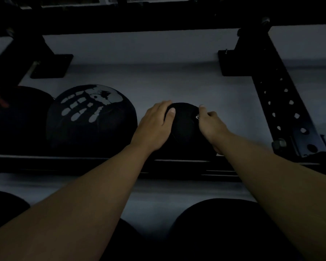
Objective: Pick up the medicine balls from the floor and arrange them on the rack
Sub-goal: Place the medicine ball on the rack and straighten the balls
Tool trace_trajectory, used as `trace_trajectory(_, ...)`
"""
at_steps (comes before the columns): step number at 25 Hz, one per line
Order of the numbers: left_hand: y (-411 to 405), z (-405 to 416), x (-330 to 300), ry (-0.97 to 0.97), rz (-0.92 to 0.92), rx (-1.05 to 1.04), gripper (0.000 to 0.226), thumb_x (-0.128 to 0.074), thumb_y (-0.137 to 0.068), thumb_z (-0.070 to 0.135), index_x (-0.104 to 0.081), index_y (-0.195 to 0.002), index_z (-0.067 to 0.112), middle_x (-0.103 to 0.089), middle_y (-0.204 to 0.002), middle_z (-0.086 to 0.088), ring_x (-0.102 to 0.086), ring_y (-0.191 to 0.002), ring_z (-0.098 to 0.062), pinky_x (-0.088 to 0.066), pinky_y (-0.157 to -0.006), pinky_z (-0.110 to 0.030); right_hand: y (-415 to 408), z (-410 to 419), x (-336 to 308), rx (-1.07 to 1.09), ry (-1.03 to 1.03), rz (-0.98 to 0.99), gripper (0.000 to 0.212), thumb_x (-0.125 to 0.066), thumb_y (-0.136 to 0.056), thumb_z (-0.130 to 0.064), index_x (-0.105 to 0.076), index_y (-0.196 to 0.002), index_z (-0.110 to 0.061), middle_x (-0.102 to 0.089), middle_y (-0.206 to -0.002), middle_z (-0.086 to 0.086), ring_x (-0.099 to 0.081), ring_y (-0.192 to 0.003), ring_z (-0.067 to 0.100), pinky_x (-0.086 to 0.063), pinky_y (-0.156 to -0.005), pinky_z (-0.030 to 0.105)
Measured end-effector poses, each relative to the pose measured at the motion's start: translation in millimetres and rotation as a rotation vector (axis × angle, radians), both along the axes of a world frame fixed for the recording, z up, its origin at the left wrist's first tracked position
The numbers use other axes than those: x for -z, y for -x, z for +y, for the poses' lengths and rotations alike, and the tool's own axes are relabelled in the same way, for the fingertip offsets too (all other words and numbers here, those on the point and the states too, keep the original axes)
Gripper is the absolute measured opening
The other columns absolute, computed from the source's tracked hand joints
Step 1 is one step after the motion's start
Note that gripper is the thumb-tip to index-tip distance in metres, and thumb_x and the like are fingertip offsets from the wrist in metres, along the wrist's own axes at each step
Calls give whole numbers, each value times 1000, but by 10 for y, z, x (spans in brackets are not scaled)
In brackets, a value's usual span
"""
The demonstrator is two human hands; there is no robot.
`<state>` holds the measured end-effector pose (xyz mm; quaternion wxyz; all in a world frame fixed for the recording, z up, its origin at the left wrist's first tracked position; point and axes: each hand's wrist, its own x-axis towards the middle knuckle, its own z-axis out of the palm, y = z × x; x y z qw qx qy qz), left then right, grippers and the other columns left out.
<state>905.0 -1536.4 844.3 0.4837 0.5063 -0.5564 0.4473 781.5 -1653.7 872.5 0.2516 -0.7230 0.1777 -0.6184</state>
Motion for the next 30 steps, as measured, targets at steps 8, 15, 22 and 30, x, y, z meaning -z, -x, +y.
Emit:
trace_trajectory(8,-97,-41,-37,110,1,22,49,-35,-111,42,-47,-154,22,-47,-159,1,-40,-148,-17,-31,-124,-41,-207,85,-286,34,169,31,57,-27,-102,-49,-60,-131,-14,-59,-138,11,-56,-122,32,-42,-111,47)
trace_trajectory(15,-62,-16,22,113,-37,-42,42,-34,-112,37,-50,-149,26,-50,-152,2,-41,-141,-18,-30,-115,-32,-174,-10,-187,-70,353,-9,48,-30,-105,-50,-64,-124,-22,-63,-130,5,-57,-120,26,-42,-110,41)
trace_trajectory(22,-49,30,60,36,-23,-58,47,-32,-113,37,-43,-156,21,-45,-159,-4,-38,-146,-24,-27,-122,-36,-92,50,-268,-6,413,120,51,-24,-113,-27,-57,-128,8,-61,-133,22,-56,-119,35,-29,-77,21)
trace_trajectory(30,-57,583,-77,-107,-154,-366,46,-38,-110,35,-47,-153,20,-52,-155,-6,-48,-141,-27,-36,-117,-45,-22,380,-252,113,629,190,40,-42,-108,-29,-66,-133,-9,-61,-143,10,-54,-131,27,-33,-90,20)
